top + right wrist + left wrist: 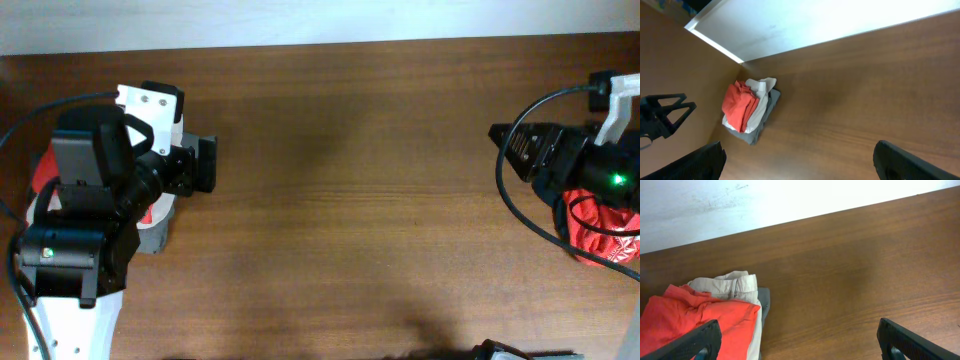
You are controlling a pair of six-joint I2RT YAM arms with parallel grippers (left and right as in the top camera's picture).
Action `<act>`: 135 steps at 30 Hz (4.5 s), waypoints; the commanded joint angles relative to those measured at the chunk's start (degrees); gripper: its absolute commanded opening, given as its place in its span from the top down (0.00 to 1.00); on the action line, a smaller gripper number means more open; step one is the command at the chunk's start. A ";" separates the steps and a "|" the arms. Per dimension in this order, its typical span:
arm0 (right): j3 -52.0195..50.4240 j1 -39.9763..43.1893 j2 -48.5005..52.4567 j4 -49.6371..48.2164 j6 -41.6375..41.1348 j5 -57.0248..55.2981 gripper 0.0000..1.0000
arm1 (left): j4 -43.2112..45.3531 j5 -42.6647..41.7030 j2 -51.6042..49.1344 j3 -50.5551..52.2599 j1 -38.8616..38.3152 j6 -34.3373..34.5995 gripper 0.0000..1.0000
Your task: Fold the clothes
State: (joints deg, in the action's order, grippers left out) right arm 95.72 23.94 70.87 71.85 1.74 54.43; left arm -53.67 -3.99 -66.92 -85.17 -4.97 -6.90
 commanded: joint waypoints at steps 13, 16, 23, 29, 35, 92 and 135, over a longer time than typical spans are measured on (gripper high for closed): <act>0.35 -0.26 -4.09 1.86 14.29 -11.47 0.01 | -0.04 0.81 -0.04 0.33 -0.02 -0.94 0.01; -0.09 -0.28 -7.28 1.90 19.89 -11.93 0.01 | -0.04 0.81 -0.04 0.33 -0.02 -0.94 0.01; -15.26 -4.42 -20.72 -13.40 20.74 -20.83 0.01 | -0.04 0.81 -0.04 0.33 -0.02 -0.94 0.01; -41.03 -10.69 -37.75 -30.21 20.72 -23.89 0.01 | -0.04 0.81 -0.04 0.33 -0.02 -0.94 0.01; -62.18 -11.56 -53.27 -37.20 14.64 -24.94 0.01 | -0.04 0.81 -0.04 0.33 -0.02 -0.94 0.01; -88.17 -11.56 -70.36 -45.68 2.03 -30.56 0.01 | -3.41 0.81 10.38 5.31 1.16 -4.74 0.01; -88.17 -11.56 -70.36 -45.66 2.03 -30.53 0.01 | 24.72 -6.14 66.62 74.69 3.39 -6.91 0.01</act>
State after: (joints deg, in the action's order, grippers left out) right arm 7.94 12.86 0.80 26.30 4.43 24.43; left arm -30.46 -9.28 -0.89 -12.67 -1.89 -12.93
